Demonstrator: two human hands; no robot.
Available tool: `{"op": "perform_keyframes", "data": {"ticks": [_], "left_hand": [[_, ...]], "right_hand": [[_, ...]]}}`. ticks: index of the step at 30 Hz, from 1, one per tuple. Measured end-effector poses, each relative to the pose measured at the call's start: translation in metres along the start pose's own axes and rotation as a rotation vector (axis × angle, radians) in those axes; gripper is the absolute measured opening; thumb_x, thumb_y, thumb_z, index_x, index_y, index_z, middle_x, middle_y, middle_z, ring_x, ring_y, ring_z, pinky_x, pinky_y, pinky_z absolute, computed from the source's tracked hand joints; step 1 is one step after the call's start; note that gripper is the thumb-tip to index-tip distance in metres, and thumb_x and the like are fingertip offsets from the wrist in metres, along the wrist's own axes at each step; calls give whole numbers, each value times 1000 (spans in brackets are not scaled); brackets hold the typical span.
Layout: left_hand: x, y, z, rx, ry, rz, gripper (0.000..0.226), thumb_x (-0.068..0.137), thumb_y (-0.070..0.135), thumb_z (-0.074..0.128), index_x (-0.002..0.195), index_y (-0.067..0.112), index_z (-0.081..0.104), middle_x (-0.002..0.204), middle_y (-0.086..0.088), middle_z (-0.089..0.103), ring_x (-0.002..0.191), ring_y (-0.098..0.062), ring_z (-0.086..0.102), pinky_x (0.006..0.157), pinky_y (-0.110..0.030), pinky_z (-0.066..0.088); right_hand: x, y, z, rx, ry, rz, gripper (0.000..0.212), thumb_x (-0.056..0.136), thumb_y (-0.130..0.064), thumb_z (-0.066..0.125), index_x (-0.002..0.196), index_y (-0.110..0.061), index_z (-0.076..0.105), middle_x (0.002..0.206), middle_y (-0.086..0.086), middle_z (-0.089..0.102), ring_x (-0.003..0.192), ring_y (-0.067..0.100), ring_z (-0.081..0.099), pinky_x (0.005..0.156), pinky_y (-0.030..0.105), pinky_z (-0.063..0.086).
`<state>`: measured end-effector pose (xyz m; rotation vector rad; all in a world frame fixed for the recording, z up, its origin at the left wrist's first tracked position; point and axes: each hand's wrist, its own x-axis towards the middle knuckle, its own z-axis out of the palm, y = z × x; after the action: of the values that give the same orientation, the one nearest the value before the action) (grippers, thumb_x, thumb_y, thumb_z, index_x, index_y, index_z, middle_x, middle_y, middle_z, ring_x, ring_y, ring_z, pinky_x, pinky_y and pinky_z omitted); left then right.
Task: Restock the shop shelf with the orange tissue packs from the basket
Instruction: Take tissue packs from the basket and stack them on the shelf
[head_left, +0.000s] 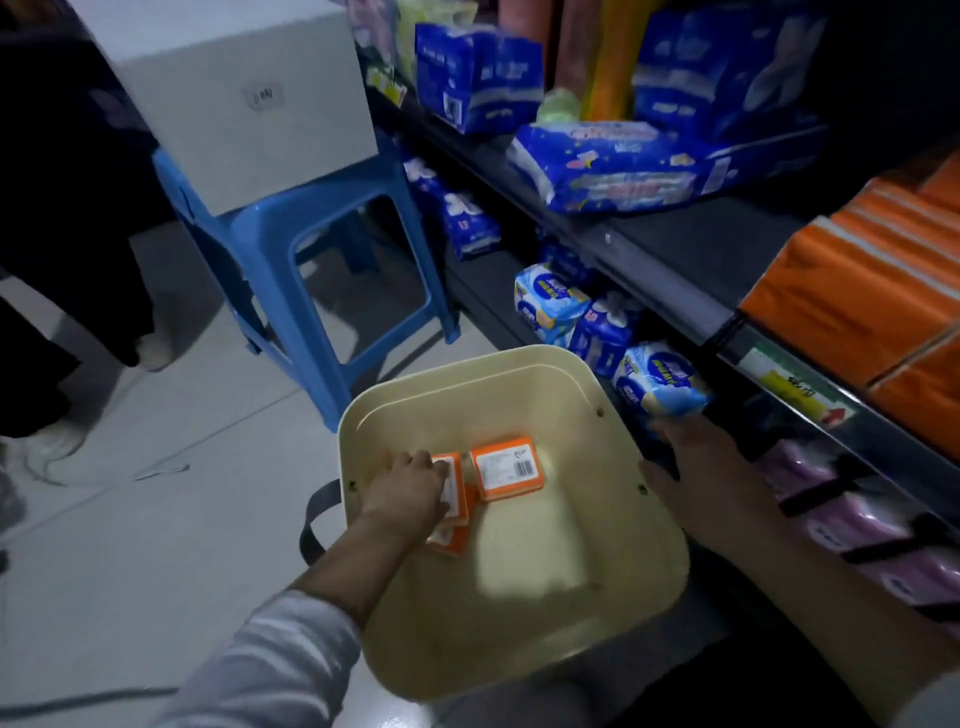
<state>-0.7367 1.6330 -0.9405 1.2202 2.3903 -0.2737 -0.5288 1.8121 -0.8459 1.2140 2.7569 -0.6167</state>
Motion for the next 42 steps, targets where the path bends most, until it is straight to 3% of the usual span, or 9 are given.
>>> {"op": "perform_keyframes", "data": {"ticks": [12,17,24,28,30,32,35,39,42], "left_hand": [[84,-9,94,143,-191,-53,92,84,38,64,150,20,3,158,-6,0,139,-36,15,101,-47,36],[102,1,130,-23,-123,-167,67,98,42,38,150,26,0,159,-8,-8,119,-38,43,91,-43,45],[109,11,92,-248,-94,-165,45,95,28,43,137,12,36,141,-18,41,117,-36,53,93,-36,42],[88,3,24,-433,-142,138,44,79,39,55,121,27,55,117,1,64,107,-18,60,84,-26,43],[62,4,-12,-679,-194,310,11,82,28,57,92,29,58,83,17,64,78,-1,58,71,-19,43],[38,7,-39,-920,-218,371,10,85,15,58,82,24,55,65,22,56,63,5,50,63,-14,41],[17,13,-56,-1209,-386,432,14,83,6,53,84,21,55,60,17,50,55,3,46,54,-11,38],[16,15,-55,-1462,-432,356,23,92,2,52,109,18,54,80,9,65,71,-3,64,71,-19,55],[39,17,-33,-1529,-191,59,41,93,15,57,132,22,48,113,3,64,104,-13,62,92,-34,51]], "right_hand": [[41,8,54,-209,-333,-183,47,96,-38,42,139,-22,30,131,-2,34,123,17,34,101,29,35],[45,14,57,-178,-329,-152,51,95,-38,42,141,-24,26,133,-4,33,125,15,32,101,27,33],[40,17,54,-155,-323,-149,53,95,-37,44,142,-23,25,134,-3,32,126,16,31,102,27,33],[38,12,46,-97,-357,-142,68,90,-40,54,145,-22,19,142,-1,27,132,16,28,106,30,32],[36,6,41,8,-371,-144,86,82,-44,64,148,-27,11,145,-7,22,134,13,24,107,28,30],[32,-5,35,166,-355,-160,98,73,-43,74,147,-31,11,138,-15,24,129,5,26,101,21,28],[36,-17,33,383,-166,-202,74,72,-27,78,133,-31,38,130,-14,40,121,5,41,96,20,33],[42,-20,29,516,-36,-154,39,72,-12,76,97,-28,50,106,-3,54,96,14,55,81,27,47],[46,-9,29,434,36,-86,35,73,-16,76,95,-22,49,101,-2,54,87,13,54,70,25,38]]}}
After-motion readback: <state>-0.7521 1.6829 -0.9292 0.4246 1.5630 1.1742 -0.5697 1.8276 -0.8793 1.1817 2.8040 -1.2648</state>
